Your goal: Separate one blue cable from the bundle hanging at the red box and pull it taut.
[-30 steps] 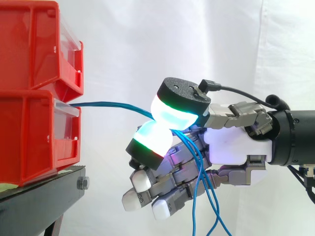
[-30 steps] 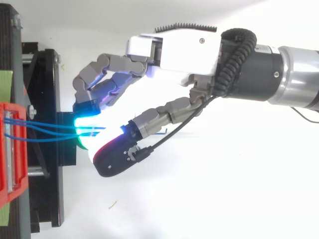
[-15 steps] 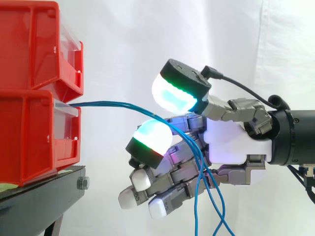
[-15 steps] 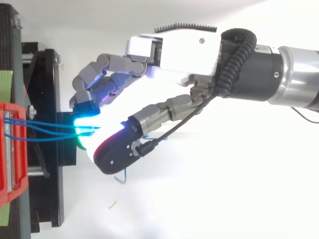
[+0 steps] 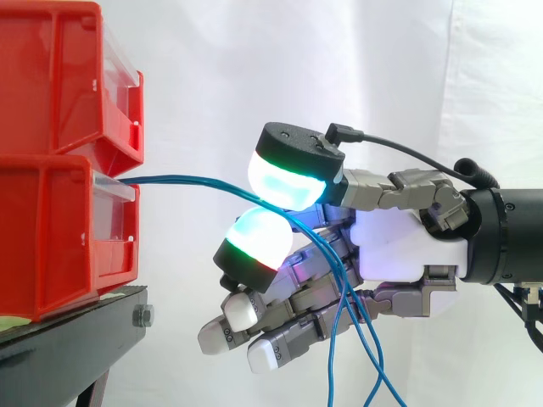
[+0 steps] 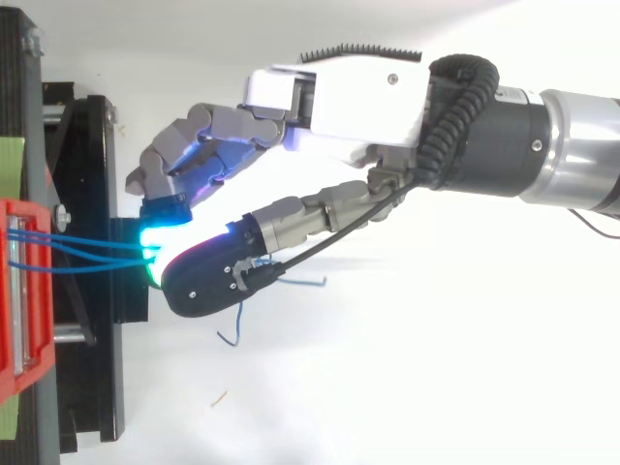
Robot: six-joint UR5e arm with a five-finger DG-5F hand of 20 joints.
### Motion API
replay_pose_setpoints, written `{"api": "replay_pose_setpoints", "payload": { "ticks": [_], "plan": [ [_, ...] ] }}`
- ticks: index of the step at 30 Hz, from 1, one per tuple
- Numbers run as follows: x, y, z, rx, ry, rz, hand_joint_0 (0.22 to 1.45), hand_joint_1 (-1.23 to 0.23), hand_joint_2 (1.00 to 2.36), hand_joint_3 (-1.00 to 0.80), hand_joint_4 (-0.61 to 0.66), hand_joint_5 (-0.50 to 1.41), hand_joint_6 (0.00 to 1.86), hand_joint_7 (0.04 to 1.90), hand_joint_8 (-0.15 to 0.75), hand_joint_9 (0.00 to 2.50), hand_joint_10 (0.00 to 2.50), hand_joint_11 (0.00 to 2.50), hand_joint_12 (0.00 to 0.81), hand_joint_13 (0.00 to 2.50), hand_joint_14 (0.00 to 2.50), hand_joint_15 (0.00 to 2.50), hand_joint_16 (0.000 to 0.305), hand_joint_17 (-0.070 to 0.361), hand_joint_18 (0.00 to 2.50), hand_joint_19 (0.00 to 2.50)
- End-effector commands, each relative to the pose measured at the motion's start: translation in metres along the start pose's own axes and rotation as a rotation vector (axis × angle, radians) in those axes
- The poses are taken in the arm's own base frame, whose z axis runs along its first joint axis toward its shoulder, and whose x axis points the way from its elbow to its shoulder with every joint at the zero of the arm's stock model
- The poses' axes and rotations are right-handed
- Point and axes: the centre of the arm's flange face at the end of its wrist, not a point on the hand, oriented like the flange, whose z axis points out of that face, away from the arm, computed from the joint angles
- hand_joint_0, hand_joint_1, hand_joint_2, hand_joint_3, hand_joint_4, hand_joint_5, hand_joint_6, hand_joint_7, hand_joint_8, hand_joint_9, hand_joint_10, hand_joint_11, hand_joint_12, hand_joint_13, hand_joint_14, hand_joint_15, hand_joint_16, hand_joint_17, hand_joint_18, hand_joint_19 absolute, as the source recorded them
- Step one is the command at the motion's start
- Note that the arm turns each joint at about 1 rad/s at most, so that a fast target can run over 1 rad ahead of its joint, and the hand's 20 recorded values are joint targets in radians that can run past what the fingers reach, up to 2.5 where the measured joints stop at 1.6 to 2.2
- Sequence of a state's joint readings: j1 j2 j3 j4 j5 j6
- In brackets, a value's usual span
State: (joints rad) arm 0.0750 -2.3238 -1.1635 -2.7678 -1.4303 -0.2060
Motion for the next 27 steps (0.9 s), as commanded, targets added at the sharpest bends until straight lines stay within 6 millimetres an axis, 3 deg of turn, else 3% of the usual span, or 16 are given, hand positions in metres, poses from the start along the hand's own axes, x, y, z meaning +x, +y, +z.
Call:
{"api": "replay_pose_setpoints", "payload": {
  "ticks": [1, 7, 22, 27],
  "plan": [
    [0.0002, -0.0002, 0.0000, -0.001, 0.001, -0.001, 0.59, -0.65, 1.00, -0.19, 0.23, -0.18, 0.86, 1.01, 0.422, 0.77, 0.01, 0.57, 0.477, 0.39, 0.01, 0.16, 0.070, 0.158, 0.59, 0.27],
    [0.0013, 0.0000, 0.0001, -0.001, 0.001, -0.001, 0.63, -0.79, 1.01, -0.23, 0.22, -0.19, 0.88, 1.07, 0.389, 0.73, 0.01, 0.61, 0.443, 0.38, 0.00, 0.16, 0.063, 0.142, 0.57, 0.27],
    [0.0035, -0.0055, -0.0026, 0.005, 0.007, -0.022, 0.76, -0.86, 1.00, -0.48, 0.19, -0.21, 0.89, 0.97, 0.344, 0.68, 0.01, 0.62, 0.395, 0.39, 0.00, 0.10, 0.053, 0.119, 0.58, 0.15],
    [0.0037, -0.0049, -0.0024, 0.005, 0.010, -0.022, 0.74, -0.88, 1.00, -0.50, 0.21, -0.21, 0.89, 0.97, 0.340, 0.68, 0.01, 0.63, 0.394, 0.41, 0.00, 0.10, 0.052, 0.118, 0.60, 0.16]
  ]
}}
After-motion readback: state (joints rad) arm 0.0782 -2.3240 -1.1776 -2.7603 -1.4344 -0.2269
